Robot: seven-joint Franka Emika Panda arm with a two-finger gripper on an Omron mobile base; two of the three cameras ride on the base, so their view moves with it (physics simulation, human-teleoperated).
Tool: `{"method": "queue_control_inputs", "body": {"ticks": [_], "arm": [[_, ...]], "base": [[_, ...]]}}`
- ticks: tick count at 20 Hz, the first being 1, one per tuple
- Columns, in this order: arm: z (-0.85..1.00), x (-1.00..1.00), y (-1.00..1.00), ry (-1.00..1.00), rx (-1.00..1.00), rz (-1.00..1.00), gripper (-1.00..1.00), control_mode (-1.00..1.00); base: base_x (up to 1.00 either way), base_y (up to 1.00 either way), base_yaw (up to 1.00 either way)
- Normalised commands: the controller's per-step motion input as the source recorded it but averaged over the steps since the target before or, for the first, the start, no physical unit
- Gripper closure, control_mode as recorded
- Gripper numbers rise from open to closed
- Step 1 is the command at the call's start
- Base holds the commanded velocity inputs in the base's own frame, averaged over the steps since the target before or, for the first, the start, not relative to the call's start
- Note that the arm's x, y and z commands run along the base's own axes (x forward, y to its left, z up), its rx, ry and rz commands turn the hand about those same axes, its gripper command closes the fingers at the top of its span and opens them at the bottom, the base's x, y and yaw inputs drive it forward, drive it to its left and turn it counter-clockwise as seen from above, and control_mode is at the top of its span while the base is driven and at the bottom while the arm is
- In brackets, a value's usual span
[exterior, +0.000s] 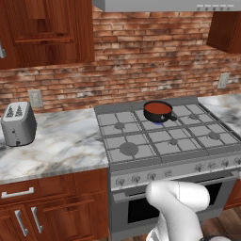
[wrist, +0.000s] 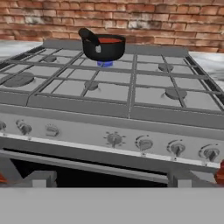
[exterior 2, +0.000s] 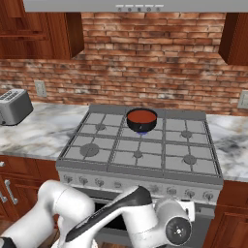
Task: Wait until the marinara sauce is simmered to a deep red color and then turn off the stove.
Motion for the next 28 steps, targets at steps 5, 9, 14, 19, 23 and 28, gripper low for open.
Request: {"method": "queue_control_inputs", "body": {"ticks": [5, 9, 14, 19, 23, 28], "arm": [[-0.18, 0.0, -0.03, -0.22, 0.0, 0.0, -1.0, -1.0], [-0.04, -0.07, 0.0, -0.2, -0.01, 0.0, -1.0, -1.0], [-0.06, 0.0, 0.0, -0.1, 0.0, 0.0, -1.0, -1.0], [-0.1, 0.03, 0.0, -0.1, 0.0, 0.0, -1.0, -1.0], [-0.16, 0.17, 0.0, -0.06, 0.0, 0.0, -1.0, -1.0], [-0.07, 0.13, 0.0, -0.01, 0.01, 0.0, -1.0, -1.0]], "base": [[0.0, 0.0, 0.0], [0.0, 0.0, 0.0], [0.0, 0.0, 0.0], [0.0, 0.0, 0.0], [0.0, 0.0, 0.0], [0.0, 0.0, 0.0]]}}
